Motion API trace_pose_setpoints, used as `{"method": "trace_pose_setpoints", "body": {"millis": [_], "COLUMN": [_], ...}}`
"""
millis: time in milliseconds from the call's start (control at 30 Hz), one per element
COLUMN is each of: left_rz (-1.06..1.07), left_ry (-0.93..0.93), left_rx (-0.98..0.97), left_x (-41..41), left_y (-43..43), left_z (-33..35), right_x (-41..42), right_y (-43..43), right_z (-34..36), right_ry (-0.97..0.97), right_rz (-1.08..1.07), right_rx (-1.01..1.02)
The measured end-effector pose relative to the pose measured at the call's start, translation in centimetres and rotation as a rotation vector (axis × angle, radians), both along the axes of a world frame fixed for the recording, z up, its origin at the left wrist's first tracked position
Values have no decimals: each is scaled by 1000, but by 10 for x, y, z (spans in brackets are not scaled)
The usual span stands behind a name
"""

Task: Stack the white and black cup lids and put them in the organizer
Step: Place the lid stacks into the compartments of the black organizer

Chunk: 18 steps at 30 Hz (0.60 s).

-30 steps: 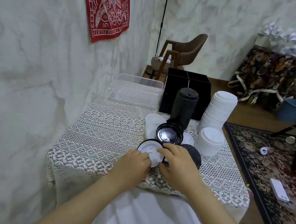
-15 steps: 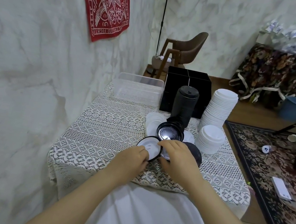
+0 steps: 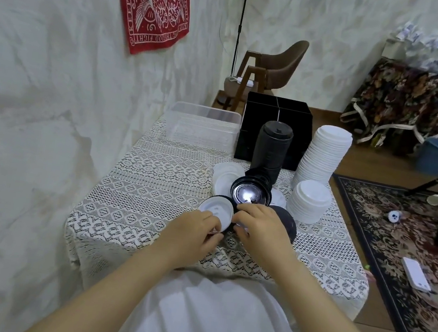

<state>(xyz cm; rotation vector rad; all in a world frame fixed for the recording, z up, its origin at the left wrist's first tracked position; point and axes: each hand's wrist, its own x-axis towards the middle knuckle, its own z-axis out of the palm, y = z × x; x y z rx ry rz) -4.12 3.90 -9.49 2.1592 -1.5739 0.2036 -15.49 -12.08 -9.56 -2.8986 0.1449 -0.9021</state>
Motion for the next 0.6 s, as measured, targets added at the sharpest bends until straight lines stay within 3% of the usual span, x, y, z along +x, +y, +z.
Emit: {"method": "trace_pose_setpoints", "body": {"millis": [367, 600], "left_rz": [79, 92], "left_ry": [-31, -356], "left_rx": [-64, -156], "left_x": [-6, 2], "left_y": [-11, 0], "left_z": [7, 4], "right_x": [-1, 0], "right_y": [2, 9], "right_z": [-3, 6], "right_ry": [-2, -4], "right_rz": [63, 41], "right_rx": [-50, -74]}}
